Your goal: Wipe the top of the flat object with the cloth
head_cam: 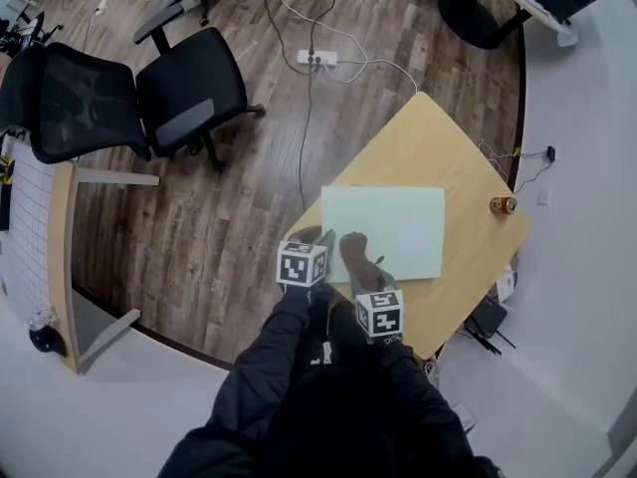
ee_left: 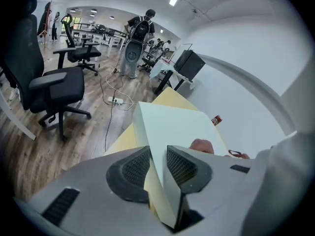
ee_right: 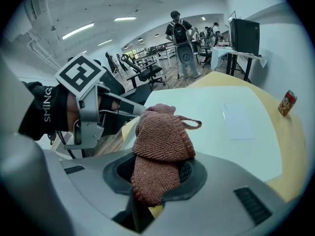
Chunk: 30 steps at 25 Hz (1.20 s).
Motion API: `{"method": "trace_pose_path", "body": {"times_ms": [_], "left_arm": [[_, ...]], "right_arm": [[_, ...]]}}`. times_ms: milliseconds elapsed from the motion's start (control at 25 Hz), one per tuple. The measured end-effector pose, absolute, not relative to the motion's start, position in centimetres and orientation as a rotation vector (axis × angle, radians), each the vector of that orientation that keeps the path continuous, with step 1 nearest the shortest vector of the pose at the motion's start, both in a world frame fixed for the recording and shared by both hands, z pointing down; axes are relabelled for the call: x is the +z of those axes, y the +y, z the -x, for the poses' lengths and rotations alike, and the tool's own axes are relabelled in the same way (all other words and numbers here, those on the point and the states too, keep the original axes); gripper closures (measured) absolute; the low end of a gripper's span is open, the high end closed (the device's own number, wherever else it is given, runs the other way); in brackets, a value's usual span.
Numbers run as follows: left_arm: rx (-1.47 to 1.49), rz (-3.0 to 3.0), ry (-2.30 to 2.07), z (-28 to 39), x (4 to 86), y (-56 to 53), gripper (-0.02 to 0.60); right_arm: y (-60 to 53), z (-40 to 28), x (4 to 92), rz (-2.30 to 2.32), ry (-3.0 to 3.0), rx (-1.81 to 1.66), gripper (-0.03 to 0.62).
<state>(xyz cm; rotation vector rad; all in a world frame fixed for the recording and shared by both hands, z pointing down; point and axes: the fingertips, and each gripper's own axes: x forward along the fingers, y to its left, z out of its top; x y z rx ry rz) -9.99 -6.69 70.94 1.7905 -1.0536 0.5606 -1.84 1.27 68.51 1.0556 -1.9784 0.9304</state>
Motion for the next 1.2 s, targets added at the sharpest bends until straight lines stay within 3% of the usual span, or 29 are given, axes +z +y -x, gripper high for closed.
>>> {"method": "trace_pose_path", "body": {"times_ms": [320, 640, 880, 1200], "left_arm": [[0.543, -1.793, -1.036, 9.9, 70.9, -6.6, 0.453], [0.493, -1.807, -0.973, 9.7, 70.8, -6.5, 0.460], [0.449, -1.811, -0.885, 9.9, 71.0, -6.7, 0.472], [0.435, -1.822, -0.808, 10.4, 71.1, -6.9, 0.487]], "right_arm": [[5.0, 1.6, 66.8, -1.031, -1.972, 0.986, 0.477], [-5.6, 3.9, 61.7, -1.093, -2.181, 0.843, 0.477], [-11.6, 7.5, 64.4, -1.045, -2.164, 0.807, 0.477], [-8.9, 7.2, 68.1, -0.967, -2.048, 0.810, 0.477]]}}
